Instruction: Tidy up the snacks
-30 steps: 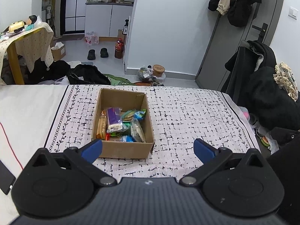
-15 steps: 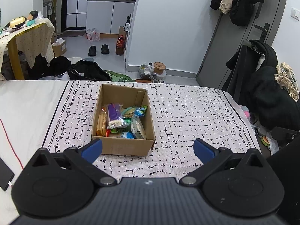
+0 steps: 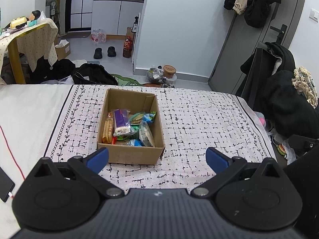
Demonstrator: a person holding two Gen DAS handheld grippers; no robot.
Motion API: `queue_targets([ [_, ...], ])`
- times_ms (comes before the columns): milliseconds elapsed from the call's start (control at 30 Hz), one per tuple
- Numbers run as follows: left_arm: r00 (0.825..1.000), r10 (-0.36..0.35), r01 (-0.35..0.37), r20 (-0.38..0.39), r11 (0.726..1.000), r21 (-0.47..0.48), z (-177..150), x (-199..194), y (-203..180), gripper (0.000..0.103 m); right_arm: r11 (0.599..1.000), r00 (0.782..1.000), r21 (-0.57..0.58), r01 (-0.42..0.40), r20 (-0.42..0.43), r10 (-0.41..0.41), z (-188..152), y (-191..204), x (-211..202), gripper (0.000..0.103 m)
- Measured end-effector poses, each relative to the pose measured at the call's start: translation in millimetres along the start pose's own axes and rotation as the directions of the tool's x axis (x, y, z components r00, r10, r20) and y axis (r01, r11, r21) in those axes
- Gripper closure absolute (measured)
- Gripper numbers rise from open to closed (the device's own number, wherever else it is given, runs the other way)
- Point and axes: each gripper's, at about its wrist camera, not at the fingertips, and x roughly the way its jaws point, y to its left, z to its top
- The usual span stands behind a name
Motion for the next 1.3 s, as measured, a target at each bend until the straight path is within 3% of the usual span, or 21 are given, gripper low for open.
queue_targets([
  [800,1.000,-0.006,0.005,0.017,1.000,0.020,5.1,-1.4,0.0,0.000,0.997,0.997,-0.045,0.066,0.031,-0.065,7.9,1.5,-8.1,0.000],
  [1300,1.000,-0.003,0.003,0.010,1.000,0.026,5.2,-0.9,2.0,0.000,0.995,0.997,-0.067,0.078,-0.002,-0.078,5.8,7.8,-2.9,0.000],
])
